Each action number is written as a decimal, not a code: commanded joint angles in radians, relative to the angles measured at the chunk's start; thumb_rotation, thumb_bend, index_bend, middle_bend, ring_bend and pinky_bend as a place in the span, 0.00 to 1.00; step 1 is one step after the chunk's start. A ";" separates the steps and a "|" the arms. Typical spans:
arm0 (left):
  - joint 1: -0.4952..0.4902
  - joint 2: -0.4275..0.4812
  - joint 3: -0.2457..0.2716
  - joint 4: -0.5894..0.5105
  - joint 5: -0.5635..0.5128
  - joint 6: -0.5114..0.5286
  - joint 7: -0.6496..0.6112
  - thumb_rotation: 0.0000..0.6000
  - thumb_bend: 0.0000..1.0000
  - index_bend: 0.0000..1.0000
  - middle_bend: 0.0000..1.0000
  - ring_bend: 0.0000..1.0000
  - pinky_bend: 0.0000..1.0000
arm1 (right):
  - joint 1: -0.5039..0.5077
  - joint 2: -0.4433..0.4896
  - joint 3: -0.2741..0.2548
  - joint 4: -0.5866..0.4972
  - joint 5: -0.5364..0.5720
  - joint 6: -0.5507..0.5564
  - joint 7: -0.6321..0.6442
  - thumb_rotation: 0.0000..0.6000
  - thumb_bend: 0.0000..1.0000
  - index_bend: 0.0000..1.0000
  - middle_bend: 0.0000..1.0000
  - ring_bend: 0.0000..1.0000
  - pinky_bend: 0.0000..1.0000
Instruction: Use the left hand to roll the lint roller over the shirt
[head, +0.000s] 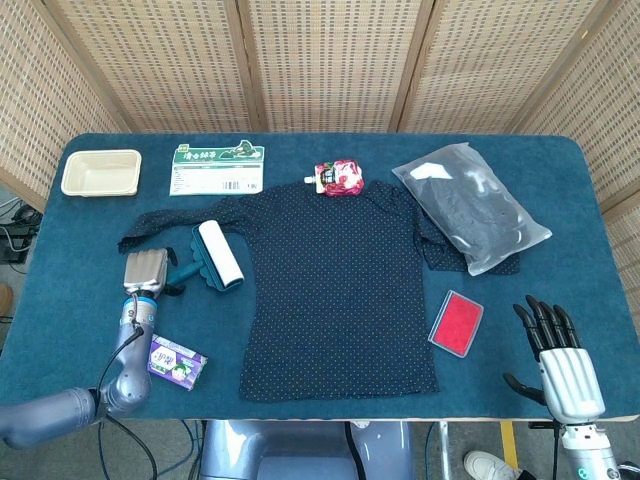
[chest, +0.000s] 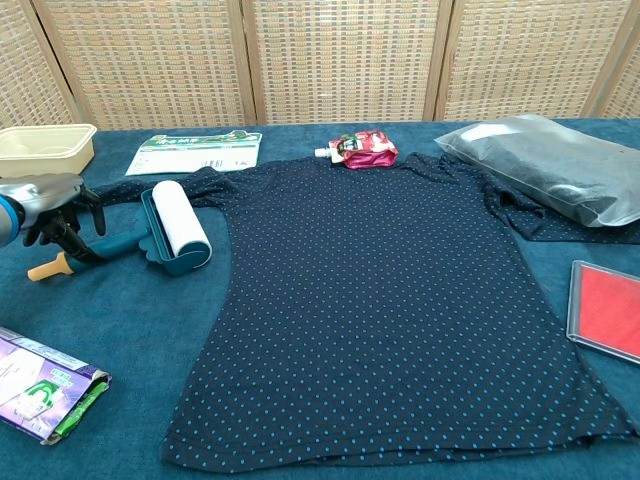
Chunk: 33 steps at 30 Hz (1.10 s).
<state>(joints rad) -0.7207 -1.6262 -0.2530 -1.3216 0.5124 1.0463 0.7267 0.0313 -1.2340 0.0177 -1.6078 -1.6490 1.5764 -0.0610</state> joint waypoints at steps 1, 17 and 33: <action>-0.006 -0.016 -0.002 0.019 -0.001 -0.002 -0.010 1.00 0.24 0.43 0.87 0.73 0.69 | -0.001 0.002 0.002 -0.001 0.001 0.004 0.005 1.00 0.06 0.00 0.00 0.00 0.00; -0.022 -0.087 0.013 0.119 -0.018 -0.019 0.003 1.00 0.50 0.60 0.87 0.73 0.69 | 0.000 0.000 0.004 0.008 -0.001 0.011 0.010 1.00 0.06 0.00 0.00 0.00 0.00; -0.037 0.100 0.074 -0.053 0.160 -0.008 0.060 1.00 0.64 0.85 0.88 0.73 0.69 | -0.004 0.009 0.008 0.001 -0.002 0.026 0.029 1.00 0.06 0.00 0.00 0.00 0.00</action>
<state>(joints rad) -0.7478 -1.5747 -0.1887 -1.3302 0.6428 1.0535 0.7748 0.0278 -1.2253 0.0257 -1.6070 -1.6510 1.6019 -0.0326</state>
